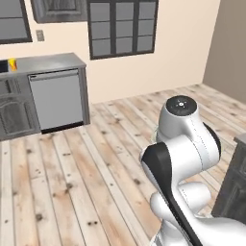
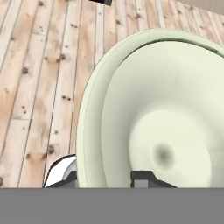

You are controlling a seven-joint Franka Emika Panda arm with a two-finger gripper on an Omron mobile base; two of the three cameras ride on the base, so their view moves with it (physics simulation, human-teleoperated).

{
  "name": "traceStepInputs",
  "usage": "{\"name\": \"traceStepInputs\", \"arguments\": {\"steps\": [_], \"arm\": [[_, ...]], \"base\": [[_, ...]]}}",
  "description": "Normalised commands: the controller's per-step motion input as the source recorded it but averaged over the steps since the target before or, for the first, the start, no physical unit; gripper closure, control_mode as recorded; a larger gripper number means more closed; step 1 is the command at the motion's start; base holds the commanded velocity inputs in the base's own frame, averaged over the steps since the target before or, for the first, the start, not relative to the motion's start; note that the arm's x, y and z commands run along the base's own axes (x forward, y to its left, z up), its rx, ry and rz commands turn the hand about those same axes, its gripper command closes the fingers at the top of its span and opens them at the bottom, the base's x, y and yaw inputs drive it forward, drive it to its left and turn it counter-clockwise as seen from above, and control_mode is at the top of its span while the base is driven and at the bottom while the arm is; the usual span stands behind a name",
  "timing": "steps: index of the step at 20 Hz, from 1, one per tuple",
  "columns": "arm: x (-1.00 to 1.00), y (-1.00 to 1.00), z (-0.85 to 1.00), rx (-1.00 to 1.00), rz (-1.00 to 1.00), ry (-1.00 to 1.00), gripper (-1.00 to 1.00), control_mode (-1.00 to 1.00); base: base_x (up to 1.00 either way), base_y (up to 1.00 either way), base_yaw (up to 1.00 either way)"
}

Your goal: Pick the cup and bowl from the counter and place them on the counter next to the sink.

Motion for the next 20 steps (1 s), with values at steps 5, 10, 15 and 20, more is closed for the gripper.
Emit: {"name": "traceStepInputs", "arguments": {"steps": [5,10,15,20], "arm": [[0.0,0.0,0.0,0.0,0.0,0.0,1.0,1.0],[0.0,0.0,0.0,0.0,0.0,0.0,1.0,1.0],[0.0,0.0,0.0,0.0,0.0,0.0,1.0,1.0],[0.0,0.0,0.0,0.0,0.0,0.0,1.0,1.0]], "base": [[1.0,0.3,0.0],[1.0,0.47,0.0],[0.65,0.77,0.0],[0.46,0.9,0.02]]}}
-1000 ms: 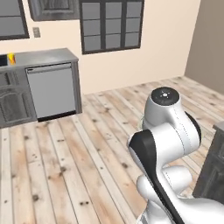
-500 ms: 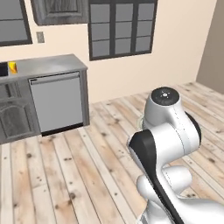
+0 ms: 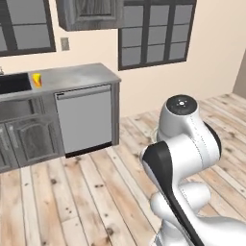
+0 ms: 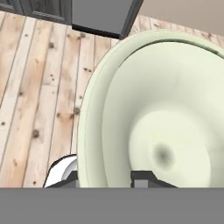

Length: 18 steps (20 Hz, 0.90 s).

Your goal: Pick the cup and bowl from the counter and place them on the counter next to the sink.

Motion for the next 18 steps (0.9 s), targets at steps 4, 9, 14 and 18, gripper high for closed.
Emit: {"name": "traceStepInputs", "arguments": {"steps": [4,9,14,18], "arm": [[0.0,0.0,0.0,0.0,0.0,0.0,1.0,1.0],[0.0,0.0,0.0,0.0,0.0,0.0,1.0,1.0],[0.0,0.0,0.0,0.0,0.0,0.0,1.0,1.0],[0.0,0.0,0.0,0.0,0.0,0.0,1.0,1.0]], "base": [[0.09,1.0,0.07],[0.09,1.0,0.08],[0.6,0.87,0.03],[0.99,0.74,0.0]]}}
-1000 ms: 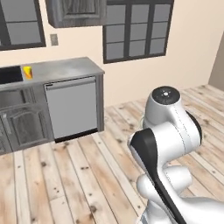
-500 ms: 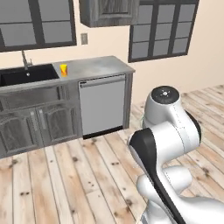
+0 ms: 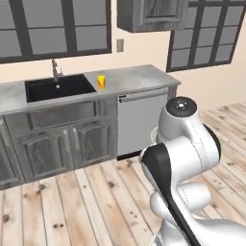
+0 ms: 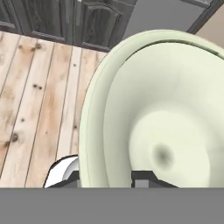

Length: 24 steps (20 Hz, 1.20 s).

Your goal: Pick the cup and bowl from the counter and place them on the counter next to the sink.

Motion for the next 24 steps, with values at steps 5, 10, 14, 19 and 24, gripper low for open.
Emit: {"name": "traceStepInputs", "arguments": {"steps": [5,10,14,19,24], "arm": [[0.0,0.0,0.0,0.0,0.0,0.0,1.0,1.0],[0.0,0.0,0.0,0.0,0.0,0.0,1.0,1.0],[0.0,0.0,0.0,0.0,0.0,0.0,1.0,1.0],[0.0,0.0,0.0,0.0,0.0,0.0,1.0,1.0],[0.0,0.0,0.0,0.0,0.0,0.0,1.0,1.0]], "base": [[0.99,0.7,0.0],[0.82,0.69,0.0],[0.62,0.73,0.0],[0.6,0.75,0.0],[0.93,0.62,0.0]]}}
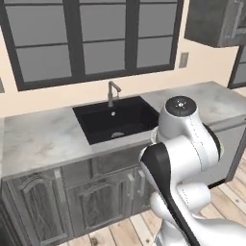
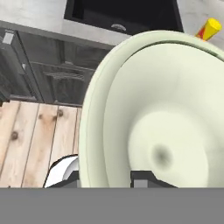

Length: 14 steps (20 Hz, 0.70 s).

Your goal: Pick the cup and bowl from the counter and place them on the counter next to the sink.

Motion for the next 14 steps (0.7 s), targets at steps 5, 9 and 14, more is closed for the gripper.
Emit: {"name": "traceStepInputs", "arguments": {"steps": [5,9,14], "arm": [[0.0,0.0,0.0,0.0,0.0,0.0,1.0,1.0],[0.0,0.0,0.0,0.0,0.0,0.0,1.0,1.0],[0.0,0.0,0.0,0.0,0.0,0.0,1.0,1.0]], "base": [[1.0,0.55,0.0],[1.0,0.5,0.0],[0.9,0.41,0.0]]}}
